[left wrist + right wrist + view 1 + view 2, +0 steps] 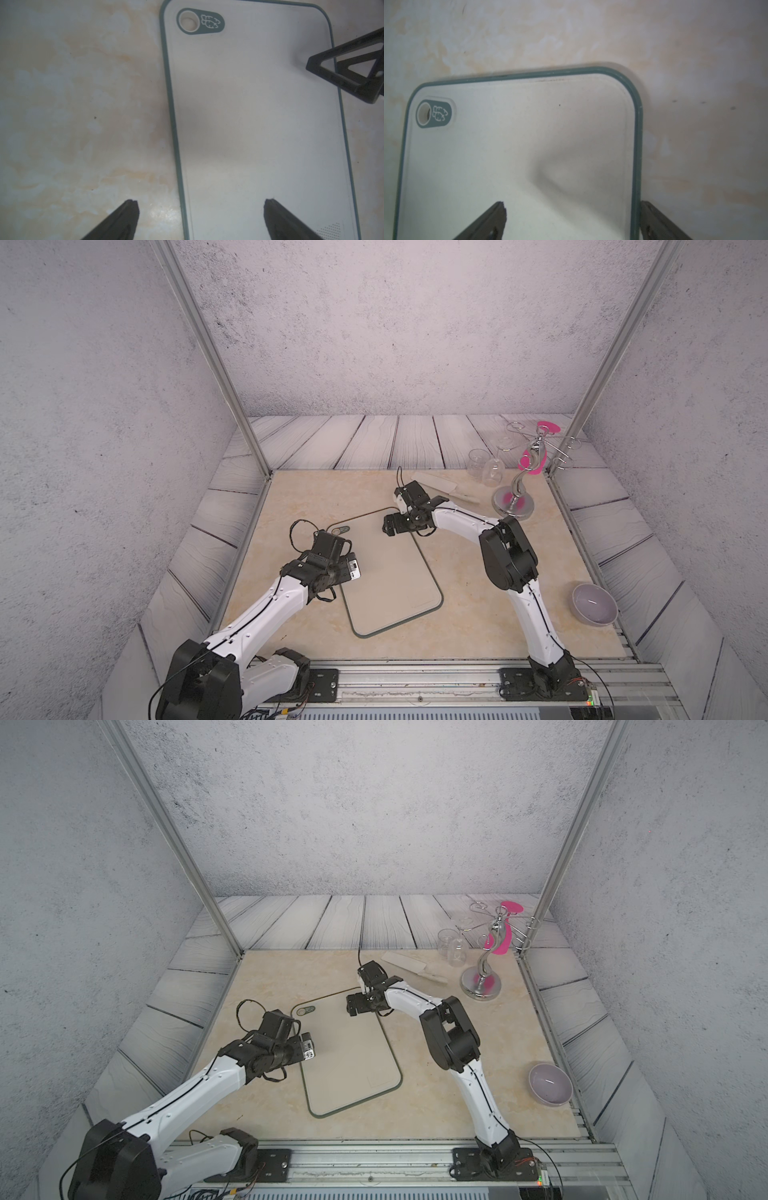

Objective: Align the knife with the edge of the cutting board
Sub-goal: Adjust the work surface at the center of the board.

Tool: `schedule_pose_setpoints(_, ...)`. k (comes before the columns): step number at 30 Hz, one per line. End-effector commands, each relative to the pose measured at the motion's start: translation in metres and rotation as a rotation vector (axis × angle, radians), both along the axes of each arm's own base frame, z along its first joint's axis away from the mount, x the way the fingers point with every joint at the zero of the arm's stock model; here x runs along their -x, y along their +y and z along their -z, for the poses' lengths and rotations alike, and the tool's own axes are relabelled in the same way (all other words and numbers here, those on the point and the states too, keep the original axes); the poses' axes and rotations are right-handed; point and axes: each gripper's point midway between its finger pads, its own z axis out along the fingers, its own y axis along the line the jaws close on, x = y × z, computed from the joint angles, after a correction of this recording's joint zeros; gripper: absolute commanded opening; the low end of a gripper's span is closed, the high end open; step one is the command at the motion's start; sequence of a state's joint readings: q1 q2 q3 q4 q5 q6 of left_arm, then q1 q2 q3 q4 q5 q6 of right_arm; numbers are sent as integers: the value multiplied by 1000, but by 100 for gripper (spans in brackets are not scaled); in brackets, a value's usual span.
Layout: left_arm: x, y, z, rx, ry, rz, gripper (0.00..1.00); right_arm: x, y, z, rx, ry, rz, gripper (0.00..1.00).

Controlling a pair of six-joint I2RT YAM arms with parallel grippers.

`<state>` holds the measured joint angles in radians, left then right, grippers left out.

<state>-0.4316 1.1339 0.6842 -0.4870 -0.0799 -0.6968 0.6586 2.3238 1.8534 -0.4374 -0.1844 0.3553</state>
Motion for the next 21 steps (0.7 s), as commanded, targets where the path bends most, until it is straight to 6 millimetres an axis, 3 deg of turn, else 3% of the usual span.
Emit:
schedule_pose_setpoints(1, 15, 0, 15, -9, 70, -13, 100, 11, -13, -24, 3, 2, -2, 99)
schedule_pose_setpoints(8, 53, 10, 45, -39, 238, -74, 100, 30, -35, -24, 34, 3, 23, 99)
schedule_pose_setpoints(15, 67, -19, 56, 70, 237, -23, 100, 43, -49, -10, 61, 30, 54, 99)
schedule_pose_setpoints(21, 85, -45, 71, 76, 308, 37, 100, 47, -61, -22, 69, 5, 91, 99)
